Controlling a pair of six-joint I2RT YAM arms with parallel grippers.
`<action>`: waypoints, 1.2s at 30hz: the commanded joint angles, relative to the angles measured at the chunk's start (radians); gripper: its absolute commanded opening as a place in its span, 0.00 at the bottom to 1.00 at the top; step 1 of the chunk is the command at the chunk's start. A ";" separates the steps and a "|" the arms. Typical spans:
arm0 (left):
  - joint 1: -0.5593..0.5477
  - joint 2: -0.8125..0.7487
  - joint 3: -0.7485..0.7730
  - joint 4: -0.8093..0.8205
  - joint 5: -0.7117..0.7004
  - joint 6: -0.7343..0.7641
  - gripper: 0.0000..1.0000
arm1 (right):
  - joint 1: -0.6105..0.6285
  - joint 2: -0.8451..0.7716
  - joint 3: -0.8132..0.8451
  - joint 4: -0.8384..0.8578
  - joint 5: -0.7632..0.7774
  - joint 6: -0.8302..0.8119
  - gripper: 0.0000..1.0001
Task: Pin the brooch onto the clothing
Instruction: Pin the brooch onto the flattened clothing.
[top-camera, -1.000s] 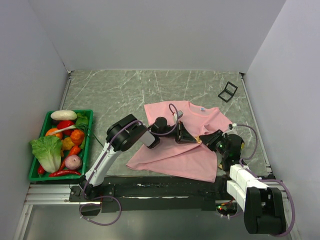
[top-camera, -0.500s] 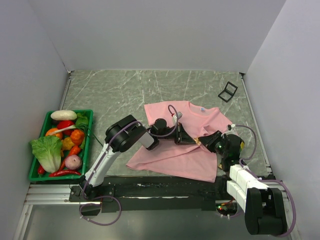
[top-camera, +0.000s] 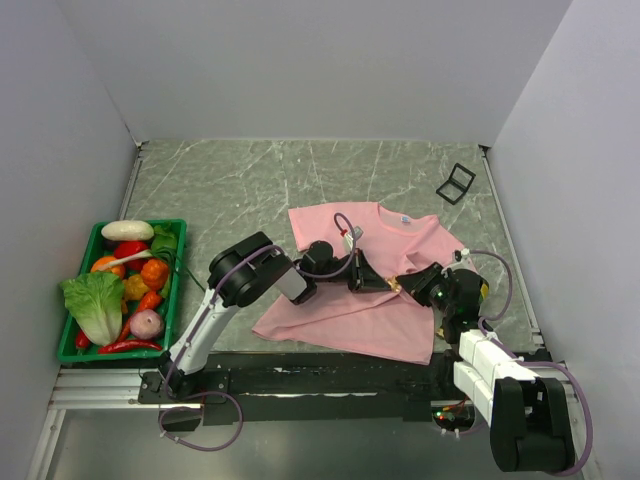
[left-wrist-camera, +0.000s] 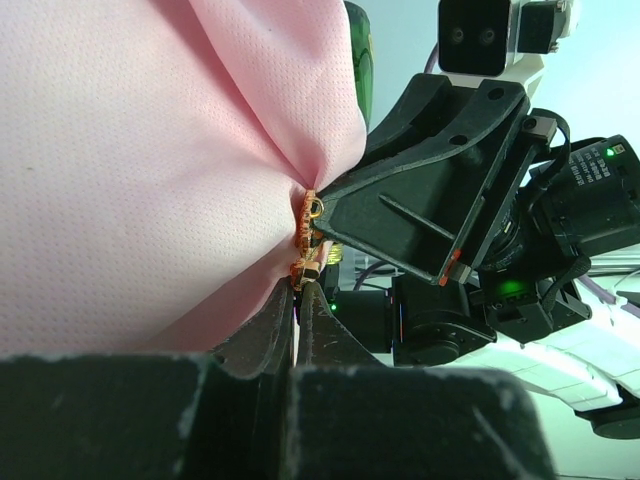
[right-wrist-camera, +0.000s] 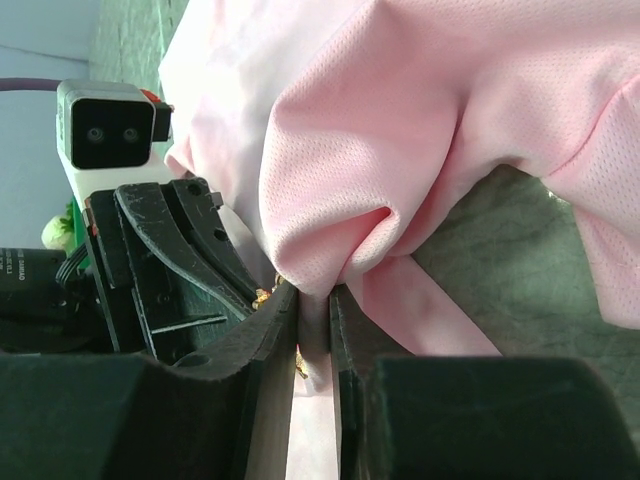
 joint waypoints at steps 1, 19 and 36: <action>-0.051 -0.080 0.003 0.213 0.093 0.002 0.01 | 0.001 -0.002 0.003 -0.024 0.076 -0.028 0.23; -0.055 -0.062 -0.039 0.272 0.082 -0.003 0.01 | -0.001 -0.010 0.000 -0.025 0.074 -0.024 0.23; -0.049 0.011 -0.059 0.427 0.084 -0.064 0.01 | -0.001 -0.025 -0.006 -0.024 0.074 -0.020 0.23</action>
